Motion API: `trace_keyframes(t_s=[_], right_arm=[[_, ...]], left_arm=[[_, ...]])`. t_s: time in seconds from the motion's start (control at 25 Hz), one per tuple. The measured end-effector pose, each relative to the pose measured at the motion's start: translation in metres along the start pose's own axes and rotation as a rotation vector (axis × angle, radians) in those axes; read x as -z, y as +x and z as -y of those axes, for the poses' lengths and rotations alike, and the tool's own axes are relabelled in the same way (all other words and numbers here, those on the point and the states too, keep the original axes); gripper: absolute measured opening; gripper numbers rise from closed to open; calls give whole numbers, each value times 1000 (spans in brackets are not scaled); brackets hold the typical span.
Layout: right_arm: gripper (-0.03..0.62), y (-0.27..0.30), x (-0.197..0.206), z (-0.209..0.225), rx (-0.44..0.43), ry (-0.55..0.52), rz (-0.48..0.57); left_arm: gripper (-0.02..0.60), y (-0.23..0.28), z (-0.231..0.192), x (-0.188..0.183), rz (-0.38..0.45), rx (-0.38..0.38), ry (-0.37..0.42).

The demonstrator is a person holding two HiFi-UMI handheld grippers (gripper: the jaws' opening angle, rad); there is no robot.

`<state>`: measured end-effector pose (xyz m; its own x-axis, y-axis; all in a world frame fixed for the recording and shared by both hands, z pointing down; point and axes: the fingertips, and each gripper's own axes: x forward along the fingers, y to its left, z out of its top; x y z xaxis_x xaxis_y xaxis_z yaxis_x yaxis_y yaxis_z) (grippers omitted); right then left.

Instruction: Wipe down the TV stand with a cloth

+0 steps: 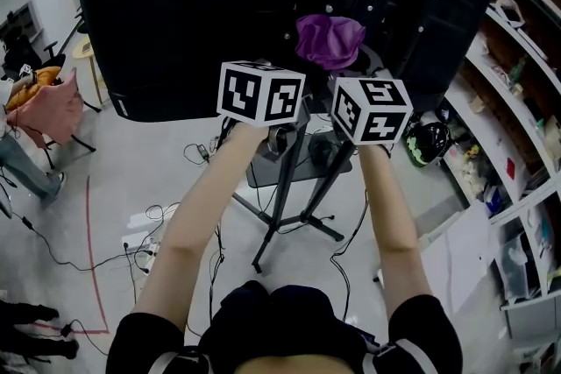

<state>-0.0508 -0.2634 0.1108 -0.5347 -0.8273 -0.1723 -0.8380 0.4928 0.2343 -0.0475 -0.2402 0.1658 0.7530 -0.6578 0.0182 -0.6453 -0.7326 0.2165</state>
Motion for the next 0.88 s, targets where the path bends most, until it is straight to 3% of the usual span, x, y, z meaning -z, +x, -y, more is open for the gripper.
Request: trace_keyframes(t_s=[0.88], right_arm=[[64, -12, 65, -19, -56, 46, -54]], left_arm=[[6, 5, -13, 69, -69, -53, -24]])
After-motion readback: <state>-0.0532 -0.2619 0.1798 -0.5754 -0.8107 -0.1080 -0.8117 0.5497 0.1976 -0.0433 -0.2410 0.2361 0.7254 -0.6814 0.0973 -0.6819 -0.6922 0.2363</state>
